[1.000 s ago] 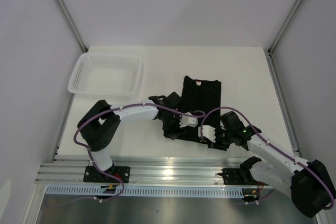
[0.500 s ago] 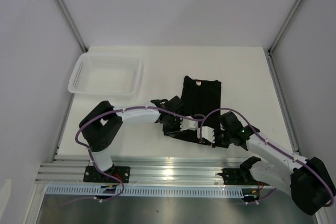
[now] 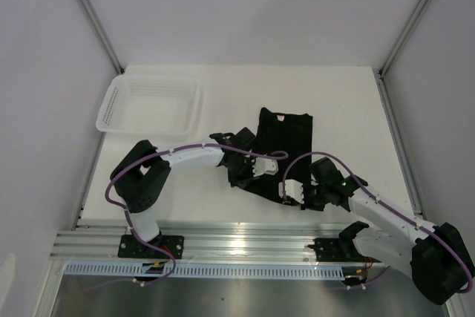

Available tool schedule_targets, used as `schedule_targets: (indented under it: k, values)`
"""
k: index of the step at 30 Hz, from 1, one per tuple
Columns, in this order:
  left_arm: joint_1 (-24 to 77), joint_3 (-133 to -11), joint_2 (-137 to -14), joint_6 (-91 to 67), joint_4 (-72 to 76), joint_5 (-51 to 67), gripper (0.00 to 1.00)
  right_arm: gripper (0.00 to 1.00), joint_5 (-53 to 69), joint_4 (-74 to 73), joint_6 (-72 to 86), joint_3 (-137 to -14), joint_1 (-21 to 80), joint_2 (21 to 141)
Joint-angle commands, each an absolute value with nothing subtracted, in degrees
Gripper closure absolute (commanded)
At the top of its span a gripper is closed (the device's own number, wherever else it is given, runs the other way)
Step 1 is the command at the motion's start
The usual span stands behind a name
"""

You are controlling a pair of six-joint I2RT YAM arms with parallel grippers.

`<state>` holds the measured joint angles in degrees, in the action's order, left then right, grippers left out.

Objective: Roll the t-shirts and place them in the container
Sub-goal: Roll the tshirt

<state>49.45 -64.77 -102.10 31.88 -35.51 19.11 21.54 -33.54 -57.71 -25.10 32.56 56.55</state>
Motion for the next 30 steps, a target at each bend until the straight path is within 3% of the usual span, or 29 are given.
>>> schedule_targets:
  k: [1, 18, 23, 30]
  values:
    - [47.64, -68.64, -99.5, 30.05, -41.65, 24.69, 0.99, 1.0, 28.62, -41.11, -59.06, -29.69, 32.96, 55.98]
    - [47.46, -69.96, -95.1, 36.21, -61.34, 36.2, 0.99, 1.0, 42.8, -62.13, -61.0, -42.8, 33.05, 61.0]
    - [44.74, -71.71, -97.29, 38.5, -65.65, 45.25, 0.99, 1.0, 40.78, -61.09, -59.24, -41.75, 32.96, 61.35]
    - [41.22, -79.27, -105.37, 38.67, -66.88, 45.26, 0.99, 1.0, 39.38, -50.64, -55.11, -41.22, 31.03, 64.07]
